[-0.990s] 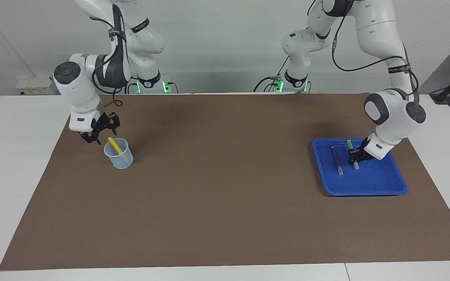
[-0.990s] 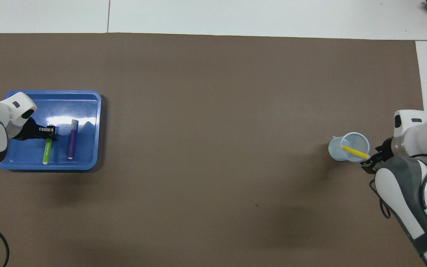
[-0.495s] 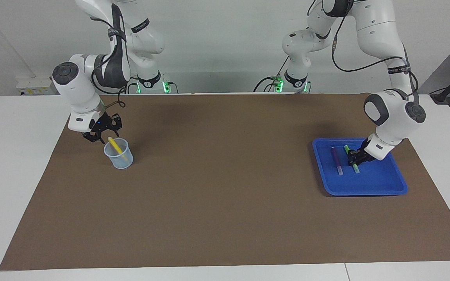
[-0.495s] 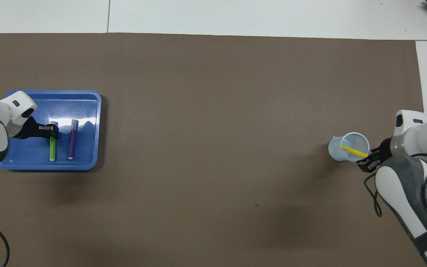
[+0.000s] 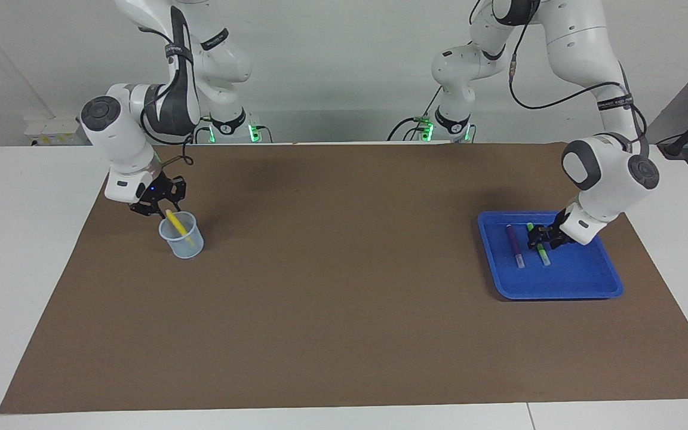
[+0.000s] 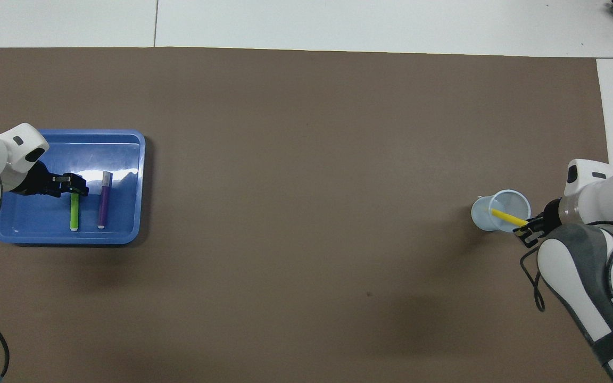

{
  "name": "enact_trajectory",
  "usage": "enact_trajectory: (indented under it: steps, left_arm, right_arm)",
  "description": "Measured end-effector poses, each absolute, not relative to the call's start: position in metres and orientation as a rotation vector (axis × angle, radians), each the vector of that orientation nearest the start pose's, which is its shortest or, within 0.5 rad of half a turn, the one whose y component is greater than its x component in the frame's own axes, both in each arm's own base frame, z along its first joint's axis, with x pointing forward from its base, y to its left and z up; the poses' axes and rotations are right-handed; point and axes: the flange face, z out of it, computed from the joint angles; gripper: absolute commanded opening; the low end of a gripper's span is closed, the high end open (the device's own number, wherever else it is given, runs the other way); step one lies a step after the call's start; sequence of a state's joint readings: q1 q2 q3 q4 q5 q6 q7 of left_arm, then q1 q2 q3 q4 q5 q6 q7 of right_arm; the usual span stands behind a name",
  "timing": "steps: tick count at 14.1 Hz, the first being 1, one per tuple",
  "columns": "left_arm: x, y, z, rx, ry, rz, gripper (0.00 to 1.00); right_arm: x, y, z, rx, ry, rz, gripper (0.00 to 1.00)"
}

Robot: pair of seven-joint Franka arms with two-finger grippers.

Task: Right arm passes pens to left for tray arrangement
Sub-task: 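Lower the green pen into the blue tray and open the left gripper, then pull the yellow pen from the cup with the right gripper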

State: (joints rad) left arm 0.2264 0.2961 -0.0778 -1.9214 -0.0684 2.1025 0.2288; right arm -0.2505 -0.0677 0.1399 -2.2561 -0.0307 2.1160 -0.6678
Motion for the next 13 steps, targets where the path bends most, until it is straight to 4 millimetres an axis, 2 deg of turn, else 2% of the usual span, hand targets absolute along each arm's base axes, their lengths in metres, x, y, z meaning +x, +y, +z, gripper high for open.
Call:
enact_trajectory:
  steps: [1,3,5,7,8,10,13]
  left_arm:
    - [0.598,0.086,0.34,-3.238,0.046,0.17,0.7]
    - [0.599,0.077,0.359,-3.238,0.014,0.19,0.7]
    - [0.598,0.06,0.377,-3.238,-0.039,0.211,0.7]
    - [0.597,0.041,0.397,-3.257,-0.115,0.218,0.7]
    - [0.596,0.031,0.407,-3.259,-0.161,0.221,0.7]
    - [0.596,0.009,0.425,-3.262,-0.26,0.218,0.7]
    - [0.594,-0.027,0.449,-3.3,-0.522,0.214,0.7]
  right_arm:
    - [0.499,-0.056,0.385,-3.015,-0.888,0.127,0.0]
    - [0.499,-0.056,0.385,-3.015,-0.887,0.126,0.0]
    - [0.5,-0.056,0.387,-3.016,-0.888,0.122,0.0]
    - [0.504,-0.055,0.396,-3.01,-0.882,0.119,0.0]
    - [0.508,-0.05,0.408,-2.996,-0.861,0.125,0.0]
    - [0.518,-0.041,0.444,-2.996,-0.778,0.137,0.0]
    - [0.529,-0.026,0.497,-3.006,-0.661,0.115,0.0]
